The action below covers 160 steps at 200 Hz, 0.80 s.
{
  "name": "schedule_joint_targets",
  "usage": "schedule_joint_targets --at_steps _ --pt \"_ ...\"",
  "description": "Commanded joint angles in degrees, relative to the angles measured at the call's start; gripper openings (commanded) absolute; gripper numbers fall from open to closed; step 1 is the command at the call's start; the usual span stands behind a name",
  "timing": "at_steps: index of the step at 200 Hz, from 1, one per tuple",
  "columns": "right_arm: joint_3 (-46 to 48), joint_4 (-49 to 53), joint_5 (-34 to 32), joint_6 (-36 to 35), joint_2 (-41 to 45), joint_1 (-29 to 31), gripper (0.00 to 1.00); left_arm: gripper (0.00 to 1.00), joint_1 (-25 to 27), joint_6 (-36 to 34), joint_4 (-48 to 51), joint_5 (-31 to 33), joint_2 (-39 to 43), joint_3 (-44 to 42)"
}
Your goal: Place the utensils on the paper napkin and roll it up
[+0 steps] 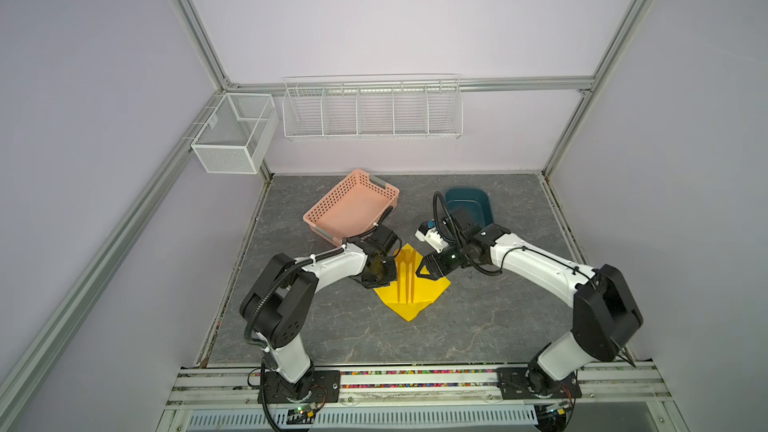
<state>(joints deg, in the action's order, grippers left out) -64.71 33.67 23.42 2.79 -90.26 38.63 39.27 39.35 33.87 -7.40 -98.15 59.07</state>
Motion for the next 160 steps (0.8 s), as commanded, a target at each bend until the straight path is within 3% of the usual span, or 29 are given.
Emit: schedule_joint_targets --at_steps 1,37,78,111,160 --pt "4.31 3.17 -5.33 -12.18 2.28 3.62 0.58 0.00 -0.30 -0.68 2.14 0.61 3.01 2.40" --pt "8.80 2.24 -13.38 -20.74 2.18 13.47 0.64 0.00 -2.08 -0.51 2.87 0.58 6.30 2.17" --pt "12.94 -3.41 -22.53 -23.21 0.52 20.59 0.69 0.00 -6.28 -0.61 2.98 -1.20 12.03 -0.67" --pt "13.99 -9.49 -27.81 -23.49 -1.51 22.93 0.76 0.00 -8.49 -1.38 3.84 -1.22 14.51 -2.25" --pt "13.24 -17.23 -33.64 -23.86 -4.23 23.59 0.77 0.00 -8.59 -1.12 2.96 -2.14 17.40 -6.08"
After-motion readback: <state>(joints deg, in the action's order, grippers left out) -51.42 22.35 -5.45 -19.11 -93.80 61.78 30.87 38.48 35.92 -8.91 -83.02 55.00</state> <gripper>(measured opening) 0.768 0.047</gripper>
